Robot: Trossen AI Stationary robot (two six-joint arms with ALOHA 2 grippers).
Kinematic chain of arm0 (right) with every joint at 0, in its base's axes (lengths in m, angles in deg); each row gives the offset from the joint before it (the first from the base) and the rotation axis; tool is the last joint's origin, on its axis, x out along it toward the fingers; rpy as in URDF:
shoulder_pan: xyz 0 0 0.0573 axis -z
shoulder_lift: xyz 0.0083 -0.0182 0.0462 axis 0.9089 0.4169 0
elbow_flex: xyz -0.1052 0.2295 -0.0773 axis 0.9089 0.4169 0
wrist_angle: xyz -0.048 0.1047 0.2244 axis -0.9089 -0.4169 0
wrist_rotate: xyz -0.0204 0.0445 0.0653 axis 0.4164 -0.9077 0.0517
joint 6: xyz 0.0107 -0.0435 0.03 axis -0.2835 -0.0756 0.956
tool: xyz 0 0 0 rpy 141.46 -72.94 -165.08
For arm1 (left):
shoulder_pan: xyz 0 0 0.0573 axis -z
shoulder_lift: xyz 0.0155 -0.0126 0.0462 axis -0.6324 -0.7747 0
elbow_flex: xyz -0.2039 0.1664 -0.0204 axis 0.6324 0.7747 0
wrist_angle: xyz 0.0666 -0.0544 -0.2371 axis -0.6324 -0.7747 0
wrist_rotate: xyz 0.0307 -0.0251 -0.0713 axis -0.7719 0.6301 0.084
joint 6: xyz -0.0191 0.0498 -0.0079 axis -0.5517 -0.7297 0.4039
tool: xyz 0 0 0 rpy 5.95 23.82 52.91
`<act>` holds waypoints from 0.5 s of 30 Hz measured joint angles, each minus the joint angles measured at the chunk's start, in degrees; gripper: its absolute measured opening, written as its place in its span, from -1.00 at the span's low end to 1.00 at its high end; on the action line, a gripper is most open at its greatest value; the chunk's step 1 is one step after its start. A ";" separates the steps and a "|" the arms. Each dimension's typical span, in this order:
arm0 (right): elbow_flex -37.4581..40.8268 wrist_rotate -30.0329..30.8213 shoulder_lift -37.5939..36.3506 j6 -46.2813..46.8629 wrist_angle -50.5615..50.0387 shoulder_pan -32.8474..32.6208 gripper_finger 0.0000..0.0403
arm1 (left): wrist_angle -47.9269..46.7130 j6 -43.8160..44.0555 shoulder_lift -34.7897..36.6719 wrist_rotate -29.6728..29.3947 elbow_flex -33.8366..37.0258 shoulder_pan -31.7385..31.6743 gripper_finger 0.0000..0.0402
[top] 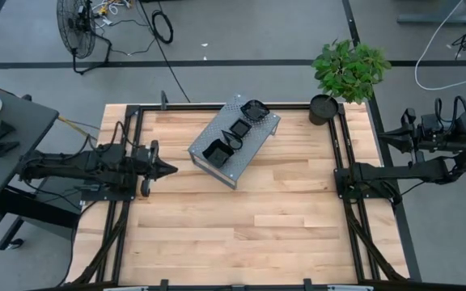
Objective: Pick & Place Mini shaped plates
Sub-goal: Return to Home Position
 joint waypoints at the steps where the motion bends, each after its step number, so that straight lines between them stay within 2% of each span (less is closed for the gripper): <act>1: -0.01 0.01 0.00 -0.02 0.00 0.00 -0.90 | 1.11 0.00 0.71 0.01 1.20 0.00 -0.99; 10: 0.00 0.01 0.00 -0.01 0.01 0.00 -0.90 | 9.20 0.02 7.09 3.09 11.65 -0.02 -0.99; 15: 0.00 0.00 0.00 -0.01 0.02 0.00 -0.90 | 9.98 0.16 10.65 3.44 14.73 -0.02 -0.99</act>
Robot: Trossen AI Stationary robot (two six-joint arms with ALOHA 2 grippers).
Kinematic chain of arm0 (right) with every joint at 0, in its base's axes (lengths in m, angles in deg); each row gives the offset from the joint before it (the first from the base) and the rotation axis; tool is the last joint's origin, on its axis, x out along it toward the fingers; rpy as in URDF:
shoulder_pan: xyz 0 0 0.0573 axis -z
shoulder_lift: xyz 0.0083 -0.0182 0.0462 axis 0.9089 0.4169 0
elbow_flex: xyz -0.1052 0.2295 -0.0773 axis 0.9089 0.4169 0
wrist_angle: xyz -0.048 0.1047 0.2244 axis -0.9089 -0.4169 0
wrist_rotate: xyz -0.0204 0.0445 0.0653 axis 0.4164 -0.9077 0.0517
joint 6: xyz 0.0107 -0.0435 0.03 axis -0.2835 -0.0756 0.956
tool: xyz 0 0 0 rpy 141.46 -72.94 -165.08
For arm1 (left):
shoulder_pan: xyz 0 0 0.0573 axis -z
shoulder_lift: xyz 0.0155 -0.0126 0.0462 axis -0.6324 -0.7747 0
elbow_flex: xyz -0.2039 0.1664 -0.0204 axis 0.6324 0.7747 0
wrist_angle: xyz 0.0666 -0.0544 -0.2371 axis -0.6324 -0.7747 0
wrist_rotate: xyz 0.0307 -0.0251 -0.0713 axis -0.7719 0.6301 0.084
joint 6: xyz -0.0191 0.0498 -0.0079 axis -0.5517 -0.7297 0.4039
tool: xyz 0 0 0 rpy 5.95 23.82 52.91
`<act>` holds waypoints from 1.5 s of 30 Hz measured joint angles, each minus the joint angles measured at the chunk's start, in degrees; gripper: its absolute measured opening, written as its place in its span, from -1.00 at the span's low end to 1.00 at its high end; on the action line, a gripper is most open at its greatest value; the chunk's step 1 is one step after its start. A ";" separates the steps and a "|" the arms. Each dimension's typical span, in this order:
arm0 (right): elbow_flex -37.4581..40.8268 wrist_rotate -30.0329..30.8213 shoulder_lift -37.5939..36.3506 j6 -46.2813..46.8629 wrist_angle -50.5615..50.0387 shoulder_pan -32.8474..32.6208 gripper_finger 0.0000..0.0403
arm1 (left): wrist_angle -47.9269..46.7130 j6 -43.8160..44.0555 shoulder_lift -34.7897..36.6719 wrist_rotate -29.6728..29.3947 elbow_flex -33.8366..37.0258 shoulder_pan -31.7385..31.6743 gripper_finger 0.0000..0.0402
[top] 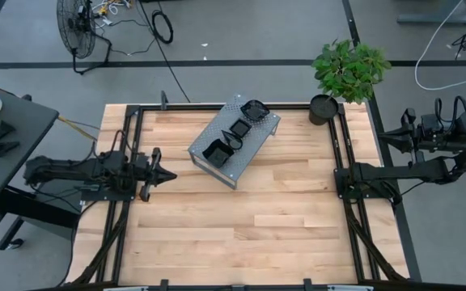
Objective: Pick & Place Mini shaped plates
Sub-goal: Return to Home Position
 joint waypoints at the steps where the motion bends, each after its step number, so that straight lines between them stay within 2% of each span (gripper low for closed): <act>1: 0.01 0.01 0.00 -0.02 -0.02 0.00 -0.90 | -0.14 -0.17 0.70 0.00 0.41 0.00 -0.99; 12: -0.01 0.01 0.00 -0.01 -0.01 0.00 -0.90 | -0.02 -6.52 6.08 0.37 1.97 0.02 -0.99; 24: -0.02 0.01 0.00 -0.01 0.00 0.00 -0.90 | -2.97 -6.63 10.73 1.57 1.97 0.00 -1.00; 40: 0.00 0.02 0.00 -0.01 -0.02 0.00 -0.90 | 0.01 -7.68 10.85 0.63 1.98 0.00 -1.00; 45: -0.02 0.02 0.00 0.00 -0.02 0.00 -0.90 | 2.63 -6.71 10.79 0.11 4.39 0.00 -1.00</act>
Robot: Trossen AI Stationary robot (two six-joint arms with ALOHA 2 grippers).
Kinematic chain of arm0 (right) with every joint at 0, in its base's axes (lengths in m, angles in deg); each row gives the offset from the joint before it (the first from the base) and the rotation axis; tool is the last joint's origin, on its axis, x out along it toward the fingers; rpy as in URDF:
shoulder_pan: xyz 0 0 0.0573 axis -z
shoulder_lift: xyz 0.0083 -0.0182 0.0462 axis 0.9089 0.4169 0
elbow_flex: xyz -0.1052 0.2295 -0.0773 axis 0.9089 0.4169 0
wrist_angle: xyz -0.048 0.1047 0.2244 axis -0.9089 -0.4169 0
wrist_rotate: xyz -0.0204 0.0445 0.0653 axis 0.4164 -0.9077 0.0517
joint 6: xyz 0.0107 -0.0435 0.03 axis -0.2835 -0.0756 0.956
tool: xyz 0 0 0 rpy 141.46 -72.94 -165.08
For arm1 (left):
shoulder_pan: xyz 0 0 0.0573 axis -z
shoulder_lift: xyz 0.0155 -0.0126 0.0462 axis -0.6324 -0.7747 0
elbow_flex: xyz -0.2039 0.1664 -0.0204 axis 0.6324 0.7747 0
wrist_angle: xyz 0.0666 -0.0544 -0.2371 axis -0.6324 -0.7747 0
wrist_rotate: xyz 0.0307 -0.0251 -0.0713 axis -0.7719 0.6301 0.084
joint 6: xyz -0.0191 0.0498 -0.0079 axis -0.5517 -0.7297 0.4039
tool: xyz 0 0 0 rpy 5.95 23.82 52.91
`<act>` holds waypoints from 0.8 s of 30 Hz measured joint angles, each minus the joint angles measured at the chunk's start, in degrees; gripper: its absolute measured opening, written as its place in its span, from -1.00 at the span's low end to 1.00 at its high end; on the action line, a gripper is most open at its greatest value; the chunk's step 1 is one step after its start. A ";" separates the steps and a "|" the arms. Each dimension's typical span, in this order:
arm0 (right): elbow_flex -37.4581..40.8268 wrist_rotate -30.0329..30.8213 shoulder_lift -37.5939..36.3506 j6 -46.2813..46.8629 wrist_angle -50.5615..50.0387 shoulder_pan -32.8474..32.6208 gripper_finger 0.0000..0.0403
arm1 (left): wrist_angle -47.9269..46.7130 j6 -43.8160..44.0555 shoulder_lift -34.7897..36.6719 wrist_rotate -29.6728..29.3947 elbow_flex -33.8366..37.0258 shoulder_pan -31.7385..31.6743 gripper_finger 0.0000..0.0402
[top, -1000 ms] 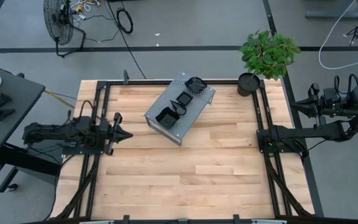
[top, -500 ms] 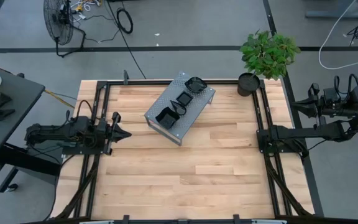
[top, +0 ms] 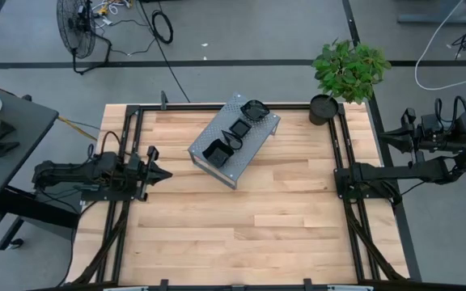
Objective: Pick & Place Mini shaped plates
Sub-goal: Return to Home Position
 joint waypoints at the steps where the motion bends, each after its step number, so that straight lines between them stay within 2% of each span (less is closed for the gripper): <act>1: 0.02 -0.02 0.00 -0.02 0.01 0.00 -0.90 | 0.15 0.64 0.01 -0.02 0.18 0.00 -1.00; 12: 0.02 -0.02 0.00 -0.02 0.00 0.00 -0.90 | 0.64 0.55 0.01 0.39 1.21 0.02 -1.00; 24: 0.01 0.00 0.00 0.00 0.00 0.00 -0.90 | -4.43 -2.59 0.06 6.66 1.25 0.02 -1.00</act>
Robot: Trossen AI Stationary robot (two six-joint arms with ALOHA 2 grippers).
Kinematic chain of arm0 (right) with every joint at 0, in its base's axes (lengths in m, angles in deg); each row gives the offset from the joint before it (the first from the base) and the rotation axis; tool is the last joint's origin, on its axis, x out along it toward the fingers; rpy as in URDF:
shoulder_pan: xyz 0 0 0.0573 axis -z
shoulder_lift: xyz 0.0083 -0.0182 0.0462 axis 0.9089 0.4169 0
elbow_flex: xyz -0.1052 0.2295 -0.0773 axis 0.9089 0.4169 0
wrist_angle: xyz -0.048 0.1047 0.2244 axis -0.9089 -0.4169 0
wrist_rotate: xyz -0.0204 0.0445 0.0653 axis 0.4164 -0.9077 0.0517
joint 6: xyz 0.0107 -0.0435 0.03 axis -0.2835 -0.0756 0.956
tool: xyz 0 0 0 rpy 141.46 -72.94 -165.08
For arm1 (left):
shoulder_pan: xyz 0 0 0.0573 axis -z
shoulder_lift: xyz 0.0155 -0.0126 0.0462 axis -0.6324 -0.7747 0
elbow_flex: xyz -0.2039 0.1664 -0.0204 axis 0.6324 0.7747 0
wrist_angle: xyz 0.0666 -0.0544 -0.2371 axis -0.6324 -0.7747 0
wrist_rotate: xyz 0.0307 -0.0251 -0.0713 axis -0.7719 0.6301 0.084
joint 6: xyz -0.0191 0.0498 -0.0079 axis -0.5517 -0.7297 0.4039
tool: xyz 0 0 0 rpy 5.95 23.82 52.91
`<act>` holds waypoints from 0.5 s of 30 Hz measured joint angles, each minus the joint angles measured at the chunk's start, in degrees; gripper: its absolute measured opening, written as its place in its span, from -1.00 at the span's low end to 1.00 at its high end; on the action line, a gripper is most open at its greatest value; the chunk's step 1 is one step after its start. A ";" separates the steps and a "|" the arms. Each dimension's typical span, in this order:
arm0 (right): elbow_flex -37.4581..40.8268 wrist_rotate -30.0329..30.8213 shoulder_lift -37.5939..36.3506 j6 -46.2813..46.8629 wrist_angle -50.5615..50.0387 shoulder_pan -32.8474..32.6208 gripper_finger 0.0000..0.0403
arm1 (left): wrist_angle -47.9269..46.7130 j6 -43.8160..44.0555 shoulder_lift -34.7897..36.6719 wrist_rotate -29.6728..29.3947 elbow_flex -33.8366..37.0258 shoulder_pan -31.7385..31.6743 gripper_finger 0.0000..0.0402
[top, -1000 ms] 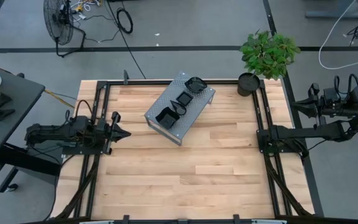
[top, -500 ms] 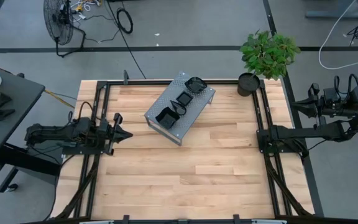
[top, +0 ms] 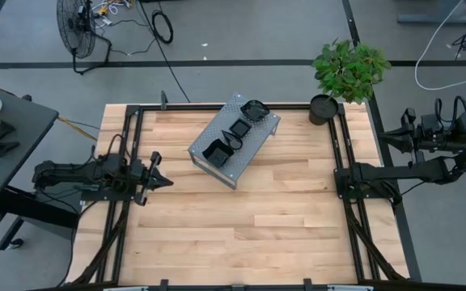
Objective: Pick & Place Mini shaped plates
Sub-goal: Return to Home Position
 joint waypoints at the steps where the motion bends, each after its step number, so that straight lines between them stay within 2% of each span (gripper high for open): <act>1: 0.01 0.00 0.00 -0.02 0.02 0.00 -0.90 | -0.20 -0.24 0.00 0.00 0.00 0.00 -1.00; 9: 0.01 -0.02 0.00 0.00 0.02 0.00 -0.90 | -1.25 0.15 -0.02 0.12 -0.02 -0.02 -0.99; 15: 0.01 -0.01 0.00 0.00 0.01 0.00 -0.90 | -1.66 4.37 -0.07 -1.06 -0.02 -0.02 -0.98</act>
